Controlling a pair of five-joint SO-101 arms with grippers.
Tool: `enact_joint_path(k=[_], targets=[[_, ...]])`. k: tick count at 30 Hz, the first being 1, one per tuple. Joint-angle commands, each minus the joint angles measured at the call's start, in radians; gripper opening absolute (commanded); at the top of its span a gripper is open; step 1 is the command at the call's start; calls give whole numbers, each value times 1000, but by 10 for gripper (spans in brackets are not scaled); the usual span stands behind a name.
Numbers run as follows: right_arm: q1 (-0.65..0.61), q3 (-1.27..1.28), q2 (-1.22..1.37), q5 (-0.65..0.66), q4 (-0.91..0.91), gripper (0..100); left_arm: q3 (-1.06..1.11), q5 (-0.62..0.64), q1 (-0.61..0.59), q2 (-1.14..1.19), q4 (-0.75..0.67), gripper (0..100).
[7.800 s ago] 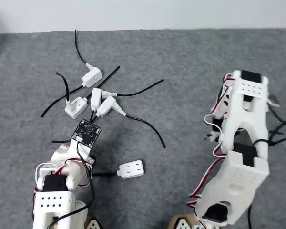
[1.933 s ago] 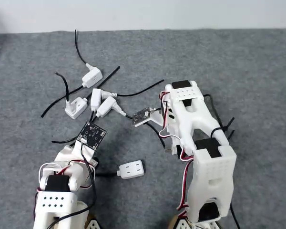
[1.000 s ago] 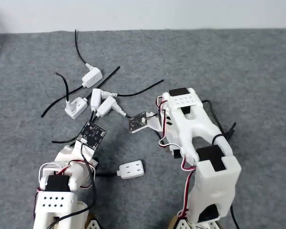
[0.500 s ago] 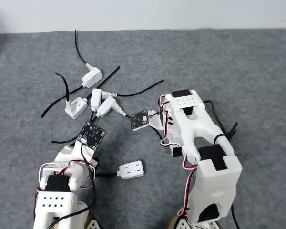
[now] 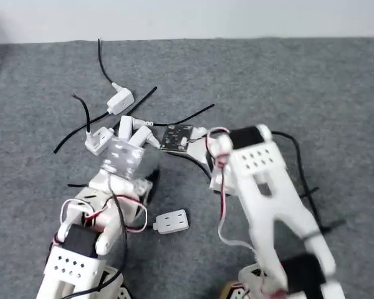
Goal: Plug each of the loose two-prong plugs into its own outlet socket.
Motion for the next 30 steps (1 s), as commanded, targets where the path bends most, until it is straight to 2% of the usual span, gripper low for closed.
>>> enact_joint_path(k=[1, 5, 7, 8, 14, 19, 26, 30], targets=[[2, 37, -166, -32, 4, 8, -56, 442, 20, -11, -95, 170], [7, 69, -257, -55, -12, 8, -41, 891, 52, -11, -133, 171], [5, 66, -289, -118, -39, 8, -7, 1045, 72, -11, -189, 171], [1, 66, -298, -140, -50, 8, 16, 1080, 78, -11, -224, 171], [-65, 60, -297, -172, -119, 8, 168, 1092, 161, -11, -420, 171], [-65, 61, -254, -219, -194, 8, 176, 1092, 250, -11, -431, 183], [-64, 63, -242, -199, -228, 8, 174, 1092, 370, -11, -431, 324], [-39, 72, -252, -175, -228, 8, 174, 1092, 390, -11, -431, 352]])
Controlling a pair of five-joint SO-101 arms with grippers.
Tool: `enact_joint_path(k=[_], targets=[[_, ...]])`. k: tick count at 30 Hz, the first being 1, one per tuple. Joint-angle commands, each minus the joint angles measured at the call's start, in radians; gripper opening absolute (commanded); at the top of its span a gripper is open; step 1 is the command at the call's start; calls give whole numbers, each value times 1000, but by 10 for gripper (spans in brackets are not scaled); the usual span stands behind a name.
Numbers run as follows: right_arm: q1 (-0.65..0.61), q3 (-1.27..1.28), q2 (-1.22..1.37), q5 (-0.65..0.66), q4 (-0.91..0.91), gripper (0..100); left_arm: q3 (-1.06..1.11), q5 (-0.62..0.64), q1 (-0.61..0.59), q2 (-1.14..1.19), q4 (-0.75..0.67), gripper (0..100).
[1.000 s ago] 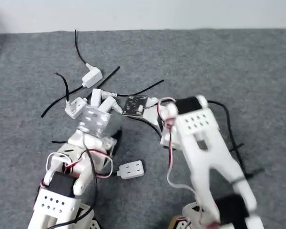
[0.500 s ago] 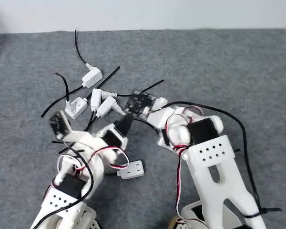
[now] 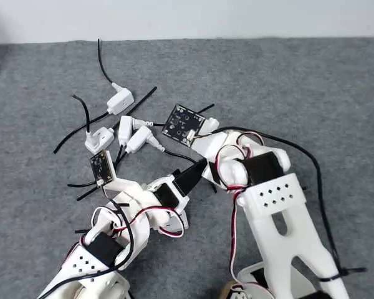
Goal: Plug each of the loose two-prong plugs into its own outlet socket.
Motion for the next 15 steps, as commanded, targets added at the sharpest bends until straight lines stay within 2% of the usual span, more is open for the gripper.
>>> enact_joint_path(k=[1, 11, 15], targets=[[16, -8, -5, 20, -28, 8, -15, 6, 58, -12, -29, 352], [-56, -58, -61, 12, 16, 8, -10, 6, 57, -12, -25, 352], [-45, -110, -117, 20, 94, 8, -5, 6, 57, -12, -23, 352]])
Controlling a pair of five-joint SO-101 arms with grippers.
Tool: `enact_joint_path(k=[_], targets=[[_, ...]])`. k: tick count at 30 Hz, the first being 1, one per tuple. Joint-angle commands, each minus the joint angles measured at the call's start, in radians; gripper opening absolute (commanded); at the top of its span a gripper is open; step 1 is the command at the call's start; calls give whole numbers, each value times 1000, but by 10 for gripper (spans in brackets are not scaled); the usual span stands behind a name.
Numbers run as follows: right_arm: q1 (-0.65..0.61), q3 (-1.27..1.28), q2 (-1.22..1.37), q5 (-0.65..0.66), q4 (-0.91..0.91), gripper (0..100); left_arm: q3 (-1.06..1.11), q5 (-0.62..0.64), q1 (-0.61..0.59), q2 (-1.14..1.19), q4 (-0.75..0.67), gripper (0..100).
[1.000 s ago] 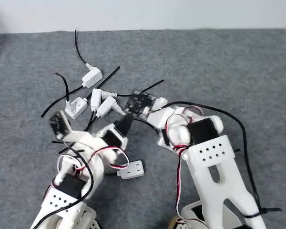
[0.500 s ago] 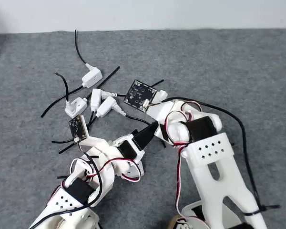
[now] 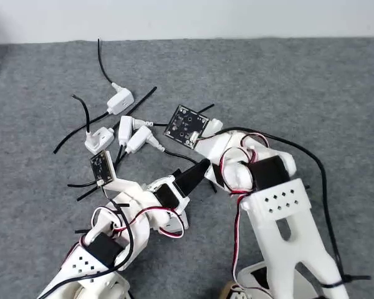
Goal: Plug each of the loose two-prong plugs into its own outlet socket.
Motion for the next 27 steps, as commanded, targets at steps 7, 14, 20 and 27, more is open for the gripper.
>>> enact_joint_path(k=[7, 14, 20, 27], targets=[[-96, -114, -153, 14, 136, 8, -7, 6, 46, -12, -23, 352], [-99, -115, -205, 14, 148, 8, -7, 6, 46, -12, -23, 352], [-97, -144, -229, 11, 165, 8, -8, 6, 44, -12, -23, 352], [-97, -204, -234, 8, 219, 8, -12, 6, 44, -12, -23, 352]])
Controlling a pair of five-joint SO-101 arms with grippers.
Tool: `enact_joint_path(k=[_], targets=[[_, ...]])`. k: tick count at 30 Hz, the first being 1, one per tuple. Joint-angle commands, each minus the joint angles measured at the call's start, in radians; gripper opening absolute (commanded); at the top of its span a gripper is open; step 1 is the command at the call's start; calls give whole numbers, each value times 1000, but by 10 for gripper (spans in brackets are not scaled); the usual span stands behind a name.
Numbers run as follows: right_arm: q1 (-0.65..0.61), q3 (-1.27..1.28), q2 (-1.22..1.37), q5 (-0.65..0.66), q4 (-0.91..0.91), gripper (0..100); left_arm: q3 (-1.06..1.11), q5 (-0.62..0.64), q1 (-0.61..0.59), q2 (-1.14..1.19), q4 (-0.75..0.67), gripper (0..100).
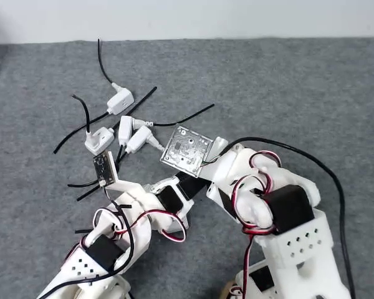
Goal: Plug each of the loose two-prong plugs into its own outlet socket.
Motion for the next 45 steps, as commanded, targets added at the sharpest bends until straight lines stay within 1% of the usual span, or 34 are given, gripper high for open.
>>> enact_joint_path(k=[1, 9, 15, 20, 26, 42, 45], targets=[[-19, -91, -36, 5, 12, 8, -2, 6, 14, 2, -6, 352], [54, -104, -36, 5, 8, 8, -2, 6, 14, 2, -6, 352], [54, -133, -36, 5, 18, 8, -4, 6, 14, 2, -6, 352], [47, -207, -36, 3, 91, 8, -4, 5, 12, 2, -6, 352], [47, -270, -36, 3, 151, 8, -13, 5, -41, 2, -11, 352], [54, -262, -27, 11, 147, 8, -15, 6, -44, 2, -6, 352], [54, -227, -27, 12, 125, 8, -15, 6, -44, 2, -6, 352]])
